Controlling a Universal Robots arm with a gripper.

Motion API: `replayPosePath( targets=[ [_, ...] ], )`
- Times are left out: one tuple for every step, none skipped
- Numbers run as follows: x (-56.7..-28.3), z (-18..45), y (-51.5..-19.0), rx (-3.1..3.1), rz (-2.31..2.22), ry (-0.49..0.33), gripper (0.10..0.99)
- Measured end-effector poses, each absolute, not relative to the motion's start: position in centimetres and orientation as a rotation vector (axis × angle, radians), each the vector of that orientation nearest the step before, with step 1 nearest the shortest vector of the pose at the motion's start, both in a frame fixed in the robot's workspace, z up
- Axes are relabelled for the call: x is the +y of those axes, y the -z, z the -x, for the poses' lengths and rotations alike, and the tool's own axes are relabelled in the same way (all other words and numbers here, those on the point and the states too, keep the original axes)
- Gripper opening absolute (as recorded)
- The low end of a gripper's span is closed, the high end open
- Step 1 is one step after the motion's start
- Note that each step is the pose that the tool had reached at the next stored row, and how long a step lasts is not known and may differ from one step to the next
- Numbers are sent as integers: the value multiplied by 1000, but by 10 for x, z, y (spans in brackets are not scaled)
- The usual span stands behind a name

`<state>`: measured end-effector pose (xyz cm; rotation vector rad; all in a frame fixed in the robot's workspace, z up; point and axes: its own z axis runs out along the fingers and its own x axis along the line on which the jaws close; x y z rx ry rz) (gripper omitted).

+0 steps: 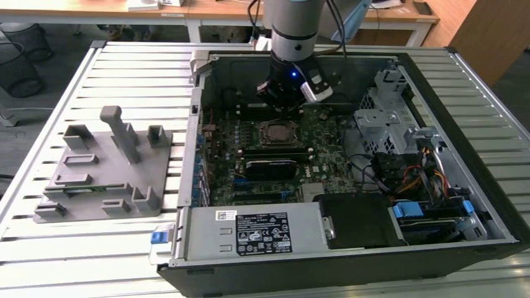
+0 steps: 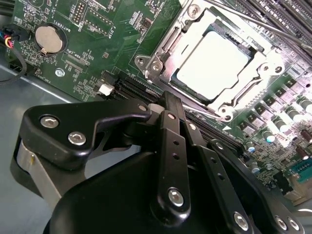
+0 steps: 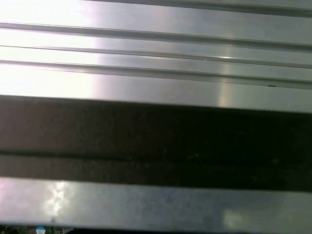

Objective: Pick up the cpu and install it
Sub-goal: 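Install the first cpu locking lever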

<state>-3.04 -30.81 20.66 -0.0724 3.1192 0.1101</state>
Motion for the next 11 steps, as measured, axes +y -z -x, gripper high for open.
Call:
replayPosePath(
  targets=[
    [-308,30,-206,3120,72,-110,106],
    [-308,30,-205,3121,72,-110,106],
    [-308,30,-204,3122,72,-110,106],
    [-308,30,-203,3123,72,-110,106],
    [-308,29,-203,3124,72,-110,106],
    [-308,29,-202,3125,72,-110,106],
    [-308,29,-201,3126,72,-111,106],
    [-308,28,-200,3127,72,-111,106],
    [-308,28,-199,3128,72,-111,106],
    [-308,28,-199,3129,72,-111,106],
    [-308,27,-198,3129,72,-111,106]
  ],
)
